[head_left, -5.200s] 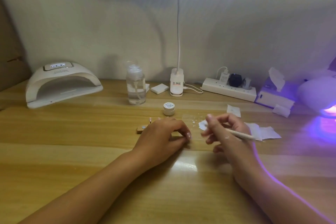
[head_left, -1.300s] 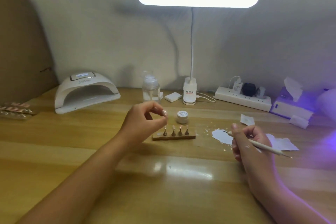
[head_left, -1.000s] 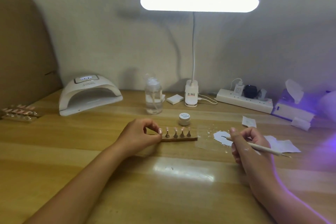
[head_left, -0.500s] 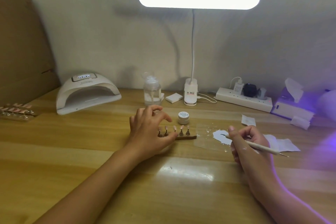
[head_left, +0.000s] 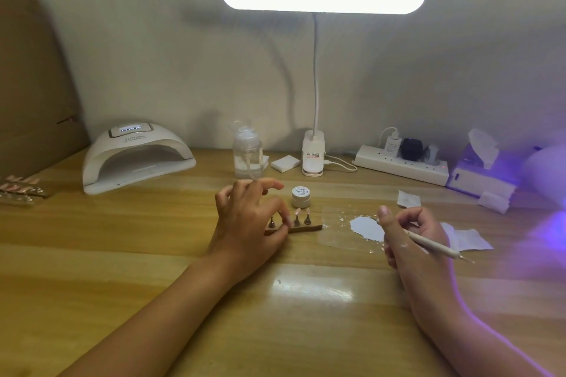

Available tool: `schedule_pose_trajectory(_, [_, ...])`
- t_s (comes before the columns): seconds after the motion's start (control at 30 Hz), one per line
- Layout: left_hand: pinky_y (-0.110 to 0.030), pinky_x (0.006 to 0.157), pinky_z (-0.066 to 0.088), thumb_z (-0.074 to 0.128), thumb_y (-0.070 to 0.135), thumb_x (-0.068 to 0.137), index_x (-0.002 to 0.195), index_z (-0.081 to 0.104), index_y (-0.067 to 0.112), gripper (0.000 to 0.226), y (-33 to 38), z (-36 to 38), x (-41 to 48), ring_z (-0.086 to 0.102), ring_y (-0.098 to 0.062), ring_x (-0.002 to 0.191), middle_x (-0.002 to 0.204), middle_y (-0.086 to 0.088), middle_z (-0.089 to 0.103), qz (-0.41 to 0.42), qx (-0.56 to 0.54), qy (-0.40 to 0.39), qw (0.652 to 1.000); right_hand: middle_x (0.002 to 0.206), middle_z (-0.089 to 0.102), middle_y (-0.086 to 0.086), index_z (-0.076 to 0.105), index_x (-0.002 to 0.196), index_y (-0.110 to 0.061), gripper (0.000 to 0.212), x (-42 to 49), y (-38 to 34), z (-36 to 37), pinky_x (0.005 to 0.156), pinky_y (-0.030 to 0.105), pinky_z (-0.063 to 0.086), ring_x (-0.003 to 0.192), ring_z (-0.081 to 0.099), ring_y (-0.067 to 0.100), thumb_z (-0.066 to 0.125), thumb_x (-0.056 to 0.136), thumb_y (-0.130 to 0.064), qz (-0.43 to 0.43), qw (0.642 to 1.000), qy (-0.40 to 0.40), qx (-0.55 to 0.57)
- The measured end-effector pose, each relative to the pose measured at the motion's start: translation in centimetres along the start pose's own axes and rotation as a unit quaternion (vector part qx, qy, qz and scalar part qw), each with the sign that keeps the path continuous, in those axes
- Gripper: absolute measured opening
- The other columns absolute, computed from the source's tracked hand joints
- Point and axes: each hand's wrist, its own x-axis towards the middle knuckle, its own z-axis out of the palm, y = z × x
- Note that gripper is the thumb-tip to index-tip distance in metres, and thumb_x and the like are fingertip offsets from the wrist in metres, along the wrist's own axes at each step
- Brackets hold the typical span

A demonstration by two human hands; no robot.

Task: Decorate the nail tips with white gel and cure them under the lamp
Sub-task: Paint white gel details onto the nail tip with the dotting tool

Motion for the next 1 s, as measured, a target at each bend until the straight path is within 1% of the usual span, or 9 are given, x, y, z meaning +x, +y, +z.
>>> schedule_pose_trajectory(0.07, [-0.029, 0.085, 0.027, 0.075, 0.026, 0.077, 0.079, 0.064, 0.03, 0.012, 0.7, -0.4, 0.1, 0.056, -0.013, 0.102, 0.109, 0.014, 0.065, 0.038, -0.026, 0.062, 0.997, 0.055, 0.057, -0.005, 0.052, 0.085, -0.014, 0.024, 0.4, -0.1, -0.3, 0.043, 0.016, 0.042, 0.046, 0.052, 0.004, 0.071, 0.091, -0.028, -0.007, 1.0, 0.011, -0.006])
schedule_pose_trajectory(0.13, [-0.028, 0.076, 0.039, 0.07, 0.03, 0.082, 0.082, 0.063, 0.028, 0.008, 1.9, -0.7, 0.3, 0.057, -0.006, 0.081, 0.088, 0.018, 0.066, 0.048, -0.093, 0.068, 0.992, 0.059, 0.063, -0.006, 0.055, 0.085, -0.017, 0.022, 1.1, -0.3, -0.9, 0.044, 0.016, 0.044, 0.048, 0.057, 0.004, 0.073, 0.09, -0.03, -0.014, 1.0, 0.018, -0.021])
schedule_pose_trajectory(0.23, [-0.017, 0.06, 0.043, 0.073, 0.037, 0.083, 0.086, 0.063, 0.034, 0.011, 4.3, -0.1, 0.6, 0.055, -0.002, 0.062, 0.08, 0.022, 0.065, -0.032, -0.244, -0.042, 0.968, 0.061, 0.068, -0.004, 0.057, 0.085, -0.019, 0.022, 2.1, -0.5, -1.9, 0.043, 0.017, 0.044, 0.048, 0.06, 0.005, 0.072, 0.091, -0.035, 0.005, 0.999, 0.016, -0.046])
schedule_pose_trajectory(0.33, [-0.01, 0.058, 0.039, 0.075, 0.033, 0.084, 0.085, 0.069, 0.039, 0.008, 5.9, 1.2, 1.0, 0.052, 0.006, 0.059, 0.079, 0.025, 0.065, -0.066, -0.337, -0.114, 0.932, 0.07, 0.074, -0.001, 0.06, 0.085, -0.019, 0.016, 2.8, -0.1, -2.6, 0.048, 0.025, 0.042, 0.049, 0.06, 0.007, 0.064, 0.088, -0.034, 0.051, 0.996, -0.005, -0.076])
schedule_pose_trajectory(0.47, [-0.019, 0.062, 0.037, 0.072, 0.039, 0.085, 0.084, 0.069, 0.043, 0.005, 5.9, 2.5, 0.6, 0.046, 0.002, 0.06, 0.08, 0.02, 0.057, -0.06, -0.293, -0.128, 0.946, 0.071, 0.076, -0.003, 0.051, 0.09, -0.02, 0.019, 3.3, 0.3, -3.1, 0.055, 0.029, 0.041, 0.05, 0.064, 0.012, 0.065, 0.08, -0.03, 0.084, 0.986, -0.019, -0.143])
schedule_pose_trajectory(0.6, [-0.022, 0.063, 0.041, 0.069, 0.041, 0.087, 0.086, 0.069, 0.04, 0.001, 5.6, 3.2, 0.5, 0.052, 0.0, 0.065, 0.074, 0.021, 0.059, -0.056, -0.273, -0.14, 0.95, 0.053, 0.068, -0.003, 0.051, 0.072, -0.012, 0.019, 3.3, 1.0, -3.0, 0.057, 0.03, 0.041, 0.049, 0.062, 0.002, 0.067, 0.08, -0.018, 0.058, 0.978, -0.005, -0.201])
schedule_pose_trajectory(0.73, [-0.024, 0.07, 0.047, 0.068, 0.043, 0.088, 0.091, 0.071, 0.039, 0.005, 5.5, 3.3, 0.6, 0.055, 0.002, 0.062, 0.078, 0.023, 0.065, -0.049, -0.27, -0.162, 0.948, 0.061, 0.071, -0.01, 0.054, 0.079, -0.017, 0.019, 3.3, 1.0, -2.6, 0.067, 0.037, 0.05, 0.061, 0.066, 0.006, 0.068, 0.081, -0.03, 0.064, 0.965, -0.023, -0.255])
schedule_pose_trajectory(0.8, [-0.025, 0.069, 0.048, 0.068, 0.04, 0.088, 0.094, 0.072, 0.038, 0.007, 5.5, 3.3, 0.5, 0.055, 0.004, 0.062, 0.082, 0.021, 0.067, -0.046, -0.269, -0.174, 0.946, 0.062, 0.072, -0.011, 0.054, 0.078, -0.019, 0.023, 3.3, 0.9, -2.6, 0.066, 0.035, 0.05, 0.061, 0.064, 0.0, 0.069, 0.083, -0.035, 0.059, 0.96, -0.041, -0.272])
schedule_pose_trajectory(1.0, [-0.023, 0.069, 0.049, 0.068, 0.037, 0.089, 0.099, 0.073, 0.038, 0.011, 5.4, 3.2, 0.3, 0.056, 0.006, 0.064, 0.087, 0.02, 0.069, -0.047, -0.265, -0.178, 0.947, 0.06, 0.071, -0.008, 0.052, 0.077, -0.016, 0.02, 3.2, 0.5, -2.6, 0.066, 0.036, 0.048, 0.064, 0.065, 0.009, 0.066, 0.08, -0.03, 0.082, 0.962, -0.027, -0.259])
